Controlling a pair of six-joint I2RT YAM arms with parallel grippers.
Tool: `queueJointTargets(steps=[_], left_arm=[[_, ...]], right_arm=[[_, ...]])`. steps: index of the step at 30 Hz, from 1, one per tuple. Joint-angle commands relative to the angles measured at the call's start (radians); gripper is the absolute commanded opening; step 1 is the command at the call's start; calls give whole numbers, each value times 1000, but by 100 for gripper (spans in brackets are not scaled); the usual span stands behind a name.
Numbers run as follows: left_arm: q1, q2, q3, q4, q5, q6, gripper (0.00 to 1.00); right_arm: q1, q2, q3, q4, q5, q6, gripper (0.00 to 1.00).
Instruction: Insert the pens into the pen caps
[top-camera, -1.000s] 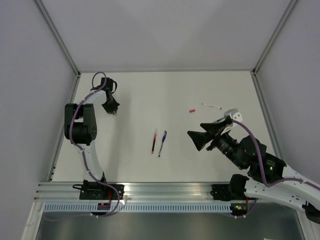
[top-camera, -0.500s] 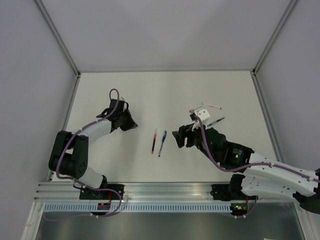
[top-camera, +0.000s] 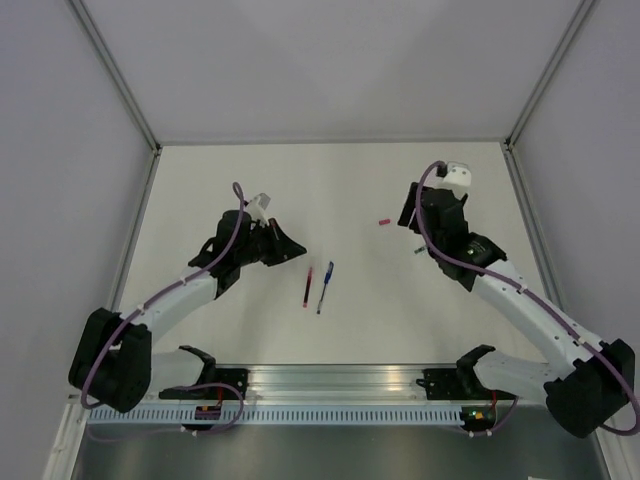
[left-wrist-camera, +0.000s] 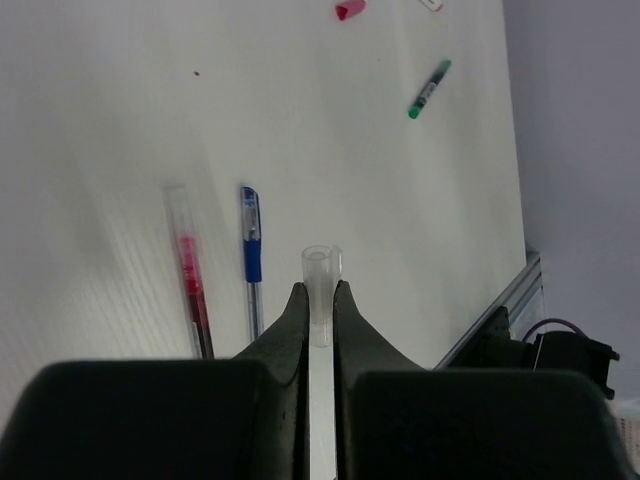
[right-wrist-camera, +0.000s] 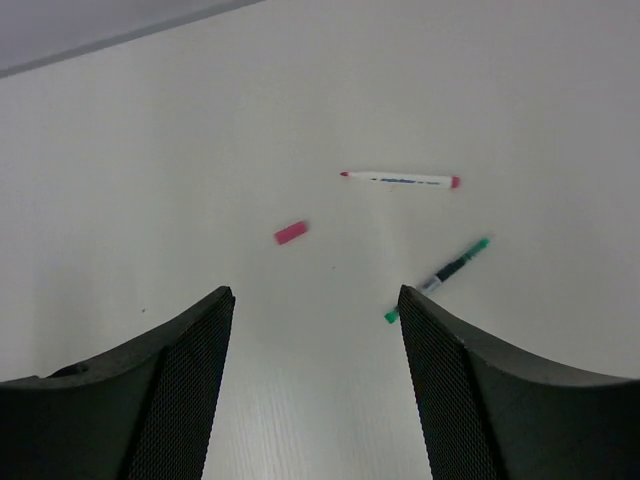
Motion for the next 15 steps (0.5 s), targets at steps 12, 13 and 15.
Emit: queueJointTargets(steps=[12, 13, 15], left_arm=[[-35, -190, -163, 192, 4, -11, 2], [-35, -189, -163, 192, 3, -9, 2], [-35, -189, -159, 185, -8, -6, 2]], right_arm=[[-678, 334, 244, -282, -340, 108, 67], [-702, 349, 286, -301, -340, 62, 67], [-704, 381, 310, -359, -326, 7, 67]])
